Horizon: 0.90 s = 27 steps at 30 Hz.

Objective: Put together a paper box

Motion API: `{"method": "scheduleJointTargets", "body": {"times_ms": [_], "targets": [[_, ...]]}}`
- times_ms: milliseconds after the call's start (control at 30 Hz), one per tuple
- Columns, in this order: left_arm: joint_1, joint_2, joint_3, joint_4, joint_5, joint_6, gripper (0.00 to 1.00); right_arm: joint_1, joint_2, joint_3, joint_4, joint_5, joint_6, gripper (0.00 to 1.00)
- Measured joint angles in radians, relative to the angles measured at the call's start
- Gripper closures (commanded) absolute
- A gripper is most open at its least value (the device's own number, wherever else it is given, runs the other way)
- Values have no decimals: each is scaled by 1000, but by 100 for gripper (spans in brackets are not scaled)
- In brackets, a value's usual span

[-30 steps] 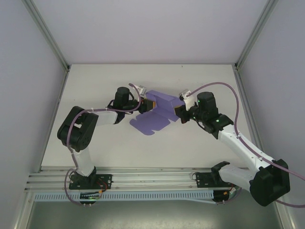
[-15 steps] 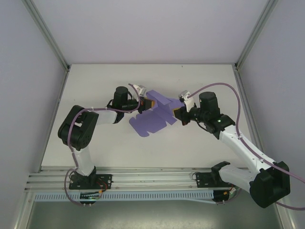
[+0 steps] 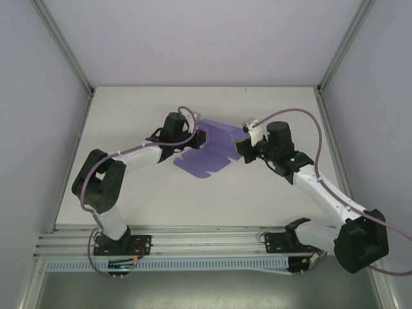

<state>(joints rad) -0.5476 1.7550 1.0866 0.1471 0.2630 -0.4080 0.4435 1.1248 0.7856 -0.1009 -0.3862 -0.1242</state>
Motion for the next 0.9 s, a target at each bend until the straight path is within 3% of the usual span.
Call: {"method": "scheduleJointTargets", "body": {"times_ms": [267, 433, 567, 700, 833, 900], "targets": [[-51, 49, 200, -322, -226, -85, 100, 35, 36, 0, 48, 80, 34, 100], [-69, 67, 251, -438, -292, -124, 100, 48, 51, 0, 48, 95, 42, 100], [-71, 50, 237, -431, -291, -102, 100, 55, 51, 0, 50, 95, 44, 100], [-43, -44, 57, -240, -203, -34, 100, 56, 47, -4, 54, 89, 27, 100], [-14, -135, -105, -71, -129, 23, 100, 66, 27, -19, 47, 75, 8, 79], [-5, -152, -114, -33, -130, 65, 100, 67, 14, -29, 26, 79, -2, 59]]}}
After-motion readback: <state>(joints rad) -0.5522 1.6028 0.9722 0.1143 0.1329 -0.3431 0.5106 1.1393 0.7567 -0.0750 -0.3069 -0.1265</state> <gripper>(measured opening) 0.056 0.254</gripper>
